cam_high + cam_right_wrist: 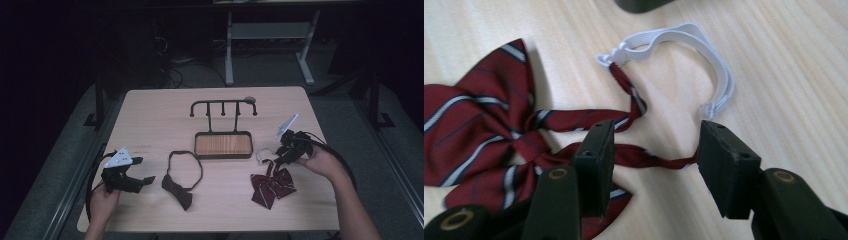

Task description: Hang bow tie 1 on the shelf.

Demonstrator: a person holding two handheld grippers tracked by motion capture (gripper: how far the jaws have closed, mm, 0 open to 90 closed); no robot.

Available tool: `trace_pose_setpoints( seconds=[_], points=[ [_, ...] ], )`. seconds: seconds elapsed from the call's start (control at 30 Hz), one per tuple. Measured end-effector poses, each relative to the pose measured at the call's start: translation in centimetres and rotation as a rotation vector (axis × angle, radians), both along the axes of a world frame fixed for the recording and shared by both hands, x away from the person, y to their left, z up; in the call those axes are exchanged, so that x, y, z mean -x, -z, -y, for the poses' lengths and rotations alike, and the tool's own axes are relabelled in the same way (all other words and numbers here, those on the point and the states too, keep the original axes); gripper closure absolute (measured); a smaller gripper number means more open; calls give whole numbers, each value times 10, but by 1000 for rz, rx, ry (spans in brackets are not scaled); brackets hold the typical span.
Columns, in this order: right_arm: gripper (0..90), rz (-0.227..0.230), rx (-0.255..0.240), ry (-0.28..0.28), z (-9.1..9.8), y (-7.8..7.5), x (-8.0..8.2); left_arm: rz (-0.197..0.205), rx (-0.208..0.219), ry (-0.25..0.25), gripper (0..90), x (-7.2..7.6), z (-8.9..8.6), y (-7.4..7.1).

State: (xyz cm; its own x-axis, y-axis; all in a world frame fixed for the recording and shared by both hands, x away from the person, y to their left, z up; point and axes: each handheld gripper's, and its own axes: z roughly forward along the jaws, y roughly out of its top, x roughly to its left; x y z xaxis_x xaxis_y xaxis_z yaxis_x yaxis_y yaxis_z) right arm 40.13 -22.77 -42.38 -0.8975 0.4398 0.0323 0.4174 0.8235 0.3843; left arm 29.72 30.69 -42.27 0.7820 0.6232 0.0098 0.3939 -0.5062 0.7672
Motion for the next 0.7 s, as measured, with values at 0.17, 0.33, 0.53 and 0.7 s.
trace_pose_setpoints(
  seconds=[0.17,0.33,0.53,0.7],
  points=[
    [540,13,18,13,-4,6,-8,2,-5,4,147,0,1,0],
    [568,21,20,20,-3,6,-12,-5,-7,5,147,0,1,1],
    [587,17,22,38,0,8,-16,-14,-19,11,148,-1,3,1],
    [648,7,45,38,0,12,-20,-9,-17,12,148,-1,4,2]
  ],
)
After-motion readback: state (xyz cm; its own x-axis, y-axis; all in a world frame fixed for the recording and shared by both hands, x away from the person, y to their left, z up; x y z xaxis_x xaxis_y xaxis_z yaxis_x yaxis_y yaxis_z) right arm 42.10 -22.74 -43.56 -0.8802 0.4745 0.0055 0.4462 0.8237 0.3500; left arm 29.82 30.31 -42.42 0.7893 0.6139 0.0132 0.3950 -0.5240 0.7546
